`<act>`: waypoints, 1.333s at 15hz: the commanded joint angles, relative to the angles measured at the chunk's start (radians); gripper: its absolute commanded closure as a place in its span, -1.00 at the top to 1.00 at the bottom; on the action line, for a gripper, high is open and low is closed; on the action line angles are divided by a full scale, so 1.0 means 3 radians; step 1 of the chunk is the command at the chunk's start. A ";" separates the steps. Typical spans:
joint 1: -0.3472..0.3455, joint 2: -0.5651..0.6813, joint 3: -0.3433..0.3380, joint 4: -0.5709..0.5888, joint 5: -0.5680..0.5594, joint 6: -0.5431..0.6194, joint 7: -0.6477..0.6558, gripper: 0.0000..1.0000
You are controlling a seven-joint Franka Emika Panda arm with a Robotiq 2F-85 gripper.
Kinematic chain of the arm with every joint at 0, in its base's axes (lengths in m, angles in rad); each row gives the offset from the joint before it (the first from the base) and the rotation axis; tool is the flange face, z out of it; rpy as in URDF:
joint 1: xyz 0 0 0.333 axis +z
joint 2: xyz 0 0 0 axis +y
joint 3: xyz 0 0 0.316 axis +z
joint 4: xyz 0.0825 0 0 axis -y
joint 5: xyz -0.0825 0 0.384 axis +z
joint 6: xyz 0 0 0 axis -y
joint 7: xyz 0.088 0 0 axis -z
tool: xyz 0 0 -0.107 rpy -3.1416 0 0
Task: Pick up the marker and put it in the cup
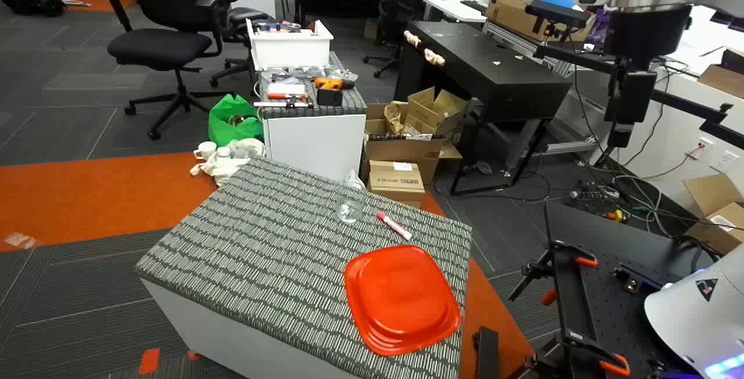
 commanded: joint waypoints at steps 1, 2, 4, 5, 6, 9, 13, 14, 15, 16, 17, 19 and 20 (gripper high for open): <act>0.0012 0.0001 -0.0011 0.0008 -0.0005 -0.0010 0.0005 1.00; 0.0012 0.0001 -0.0011 0.0008 -0.0005 -0.0010 0.0005 1.00; 0.0012 0.0001 -0.0011 0.0008 -0.0005 -0.0010 0.0005 1.00; 0.0012 0.0001 -0.0011 0.0008 -0.0005 -0.0010 0.0005 1.00; 0.0012 0.0001 -0.0011 0.0008 -0.0005 -0.0010 0.0005 1.00; -0.0017 0.0003 0.0003 -0.0014 -0.0054 0.0114 0.0058 1.00; -0.0101 0.0044 0.0041 -0.0095 -0.0237 0.0596 0.0200 1.00; -0.0126 0.0069 0.0053 -0.0124 -0.0298 0.0741 0.0272 1.00; -0.0145 0.0093 0.0060 -0.0149 -0.0355 0.0865 0.0326 1.00; -0.0174 0.0118 0.0078 -0.0191 -0.0435 0.1026 0.0400 1.00; -0.0205 0.0148 0.0096 -0.0238 -0.0517 0.1221 0.0490 1.00; -0.0291 0.0250 0.0140 -0.0352 -0.0768 0.1735 0.0673 1.00; -0.0335 0.0330 0.0158 -0.0392 -0.0888 0.1969 0.0754 1.00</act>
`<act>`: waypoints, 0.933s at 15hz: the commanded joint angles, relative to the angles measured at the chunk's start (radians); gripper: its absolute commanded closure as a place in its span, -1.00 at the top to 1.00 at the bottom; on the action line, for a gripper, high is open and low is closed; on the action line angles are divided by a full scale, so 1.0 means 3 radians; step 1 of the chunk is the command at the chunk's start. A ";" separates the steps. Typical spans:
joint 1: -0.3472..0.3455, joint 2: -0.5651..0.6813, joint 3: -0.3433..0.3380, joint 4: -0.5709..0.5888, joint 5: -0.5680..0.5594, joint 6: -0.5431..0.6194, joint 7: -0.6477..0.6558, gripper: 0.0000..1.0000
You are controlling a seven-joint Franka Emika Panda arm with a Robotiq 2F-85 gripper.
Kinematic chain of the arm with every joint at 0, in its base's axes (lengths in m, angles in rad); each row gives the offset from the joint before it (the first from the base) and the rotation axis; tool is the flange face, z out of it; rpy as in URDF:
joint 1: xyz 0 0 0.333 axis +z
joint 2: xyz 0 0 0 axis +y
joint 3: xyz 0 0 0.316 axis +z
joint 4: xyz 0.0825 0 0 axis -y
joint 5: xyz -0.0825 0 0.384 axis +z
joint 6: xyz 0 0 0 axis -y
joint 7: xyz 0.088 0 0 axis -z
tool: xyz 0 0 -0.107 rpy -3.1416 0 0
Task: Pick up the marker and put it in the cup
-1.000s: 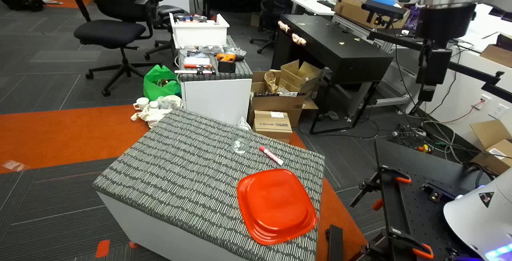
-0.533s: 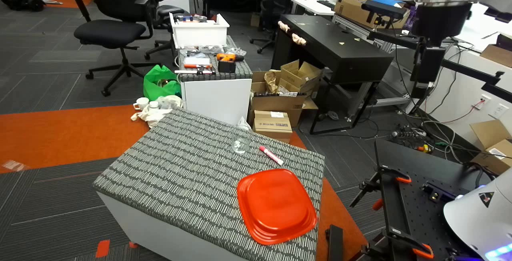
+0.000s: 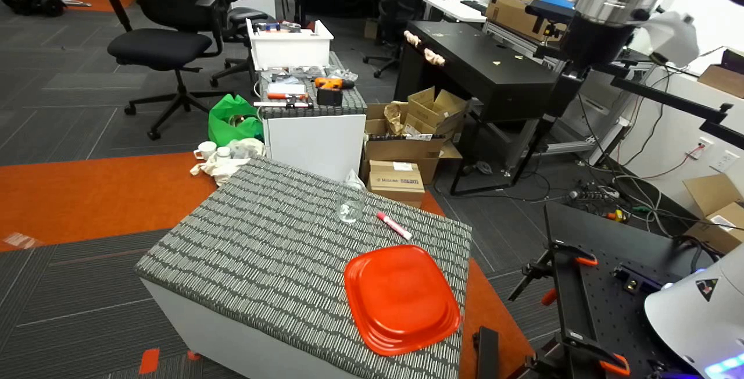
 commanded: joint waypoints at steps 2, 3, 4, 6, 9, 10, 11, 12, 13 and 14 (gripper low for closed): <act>-0.0291 0.0331 0.0193 -0.0209 -0.0565 0.1016 0.0487 1.00; -0.0367 0.0415 0.0235 -0.0238 -0.0714 0.1234 0.0607 1.00; -0.0451 0.0501 0.0281 -0.0258 -0.0868 0.1432 0.0741 1.00; -0.0626 0.0703 0.0366 -0.0247 -0.1158 0.1767 0.1022 1.00; -0.0853 0.0973 0.0461 -0.0184 -0.1619 0.2090 0.1463 1.00; -0.0901 0.1048 0.0469 -0.0161 -0.1781 0.2158 0.1619 1.00; -0.0912 0.1130 0.0443 -0.0132 -0.1905 0.2204 0.1747 1.00; -0.0961 0.1200 0.0474 -0.0113 -0.1965 0.2235 0.1837 1.00; -0.0943 0.1256 0.0449 -0.0098 -0.1971 0.2234 0.1880 1.00; -0.0935 0.1294 0.0445 -0.0080 -0.1965 0.2196 0.1933 1.00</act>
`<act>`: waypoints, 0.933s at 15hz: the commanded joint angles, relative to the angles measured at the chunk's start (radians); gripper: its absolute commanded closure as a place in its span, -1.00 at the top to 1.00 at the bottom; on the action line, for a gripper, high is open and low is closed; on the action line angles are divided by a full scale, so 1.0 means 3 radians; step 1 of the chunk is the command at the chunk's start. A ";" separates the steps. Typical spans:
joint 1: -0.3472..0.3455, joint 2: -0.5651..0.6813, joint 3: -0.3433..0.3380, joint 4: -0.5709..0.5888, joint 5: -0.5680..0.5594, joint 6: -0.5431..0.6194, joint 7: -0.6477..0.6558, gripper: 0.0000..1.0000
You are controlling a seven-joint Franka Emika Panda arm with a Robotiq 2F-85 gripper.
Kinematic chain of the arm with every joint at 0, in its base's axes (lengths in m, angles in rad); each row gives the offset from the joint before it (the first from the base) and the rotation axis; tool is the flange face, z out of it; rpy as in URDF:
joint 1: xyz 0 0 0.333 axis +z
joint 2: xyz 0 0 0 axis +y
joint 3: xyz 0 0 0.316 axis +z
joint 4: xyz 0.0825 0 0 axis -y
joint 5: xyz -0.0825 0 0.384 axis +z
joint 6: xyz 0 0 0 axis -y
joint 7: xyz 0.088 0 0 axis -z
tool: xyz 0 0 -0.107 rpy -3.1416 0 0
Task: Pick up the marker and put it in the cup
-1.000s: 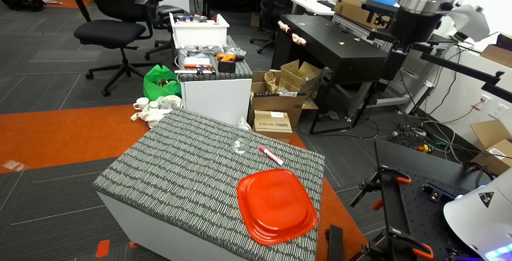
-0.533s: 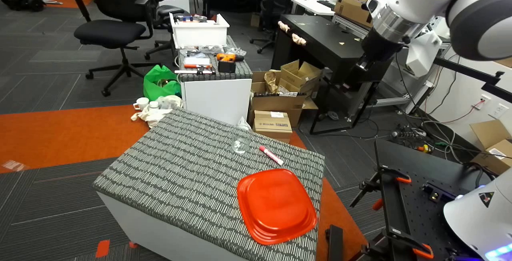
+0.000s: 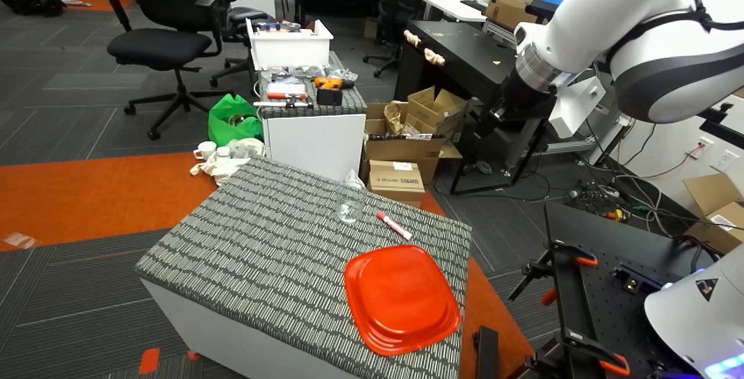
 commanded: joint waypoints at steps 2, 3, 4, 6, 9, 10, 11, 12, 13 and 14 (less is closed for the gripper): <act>-0.0012 0.0112 0.0000 0.0043 -0.0009 0.0002 0.0066 1.00; -0.0012 0.0147 0.0000 0.0062 -0.0009 0.0002 0.0092 1.00; -0.0012 0.0166 0.0000 0.0074 -0.0009 0.0002 0.0103 1.00; -0.0012 0.0174 0.0001 0.0083 -0.0009 0.0002 0.0105 1.00; -0.0022 0.0357 -0.0006 0.0163 -0.0012 0.0035 0.0105 1.00; -0.0027 0.0453 0.0010 0.0206 -0.0030 0.0007 0.0156 1.00; -0.0029 0.0555 0.0015 0.0237 -0.0059 0.0038 0.0164 1.00; -0.0034 0.0652 0.0021 0.0271 -0.0104 0.0068 0.0196 1.00; -0.0045 0.0732 0.0037 0.0317 -0.0202 0.0052 0.0295 1.00; -0.0045 0.0824 0.0038 0.0365 -0.0302 0.0055 0.0364 1.00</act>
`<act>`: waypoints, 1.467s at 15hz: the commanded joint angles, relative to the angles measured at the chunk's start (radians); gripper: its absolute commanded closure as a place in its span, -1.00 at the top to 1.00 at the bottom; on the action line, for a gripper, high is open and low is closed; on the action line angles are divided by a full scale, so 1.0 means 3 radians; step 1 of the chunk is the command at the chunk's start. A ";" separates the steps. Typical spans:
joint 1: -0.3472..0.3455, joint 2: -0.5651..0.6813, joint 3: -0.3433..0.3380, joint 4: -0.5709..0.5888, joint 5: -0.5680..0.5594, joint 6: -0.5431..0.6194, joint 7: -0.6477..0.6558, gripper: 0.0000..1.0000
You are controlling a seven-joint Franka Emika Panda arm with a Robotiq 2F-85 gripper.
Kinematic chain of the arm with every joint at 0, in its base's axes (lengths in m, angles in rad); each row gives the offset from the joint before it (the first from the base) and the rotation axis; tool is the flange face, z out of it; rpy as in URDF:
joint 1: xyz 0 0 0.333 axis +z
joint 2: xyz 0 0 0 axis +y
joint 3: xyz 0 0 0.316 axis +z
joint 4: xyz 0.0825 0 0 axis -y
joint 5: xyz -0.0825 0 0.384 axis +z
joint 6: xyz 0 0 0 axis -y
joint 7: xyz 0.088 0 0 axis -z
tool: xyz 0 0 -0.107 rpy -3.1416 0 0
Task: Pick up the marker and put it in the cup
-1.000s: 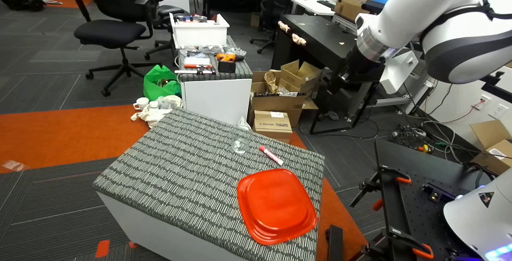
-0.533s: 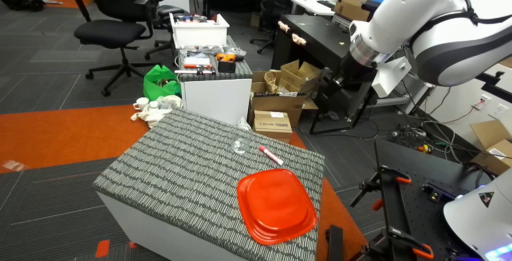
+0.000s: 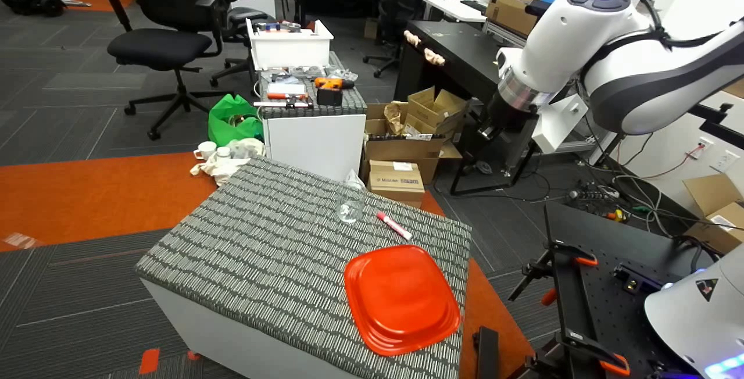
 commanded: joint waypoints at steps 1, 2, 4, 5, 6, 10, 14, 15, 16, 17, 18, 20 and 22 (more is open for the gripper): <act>-0.0027 0.0406 0.0028 0.0254 -0.0399 0.0066 0.0352 1.00; -0.0017 0.0504 0.0011 0.0314 -0.0531 0.0086 0.0440 1.00; 0.0012 0.0680 -0.0021 0.0458 -0.0971 0.0088 0.0826 1.00; 0.0034 0.0771 -0.0040 0.0539 -0.1246 0.0075 0.1103 1.00; 0.0056 0.0851 -0.0052 0.0607 -0.1484 0.0068 0.1362 1.00; 0.0127 0.1117 -0.0080 0.0896 -0.2376 0.0034 0.2493 1.00; 0.0115 0.1450 -0.0031 0.1100 -0.3004 0.0034 0.3280 1.00; 0.0100 0.1550 -0.0027 0.1158 -0.3116 0.0064 0.3385 1.00; 0.0098 0.1633 -0.0021 0.1206 -0.3208 0.0044 0.3491 1.00; 0.0085 0.1740 -0.0019 0.1270 -0.3281 0.0062 0.3554 1.00; 0.0077 0.1840 -0.0014 0.1331 -0.3343 0.0075 0.3597 1.00; 0.0065 0.2027 -0.0008 0.1458 -0.3440 0.0094 0.3655 1.00; 0.0054 0.2214 0.0004 0.1599 -0.3489 0.0127 0.3663 1.00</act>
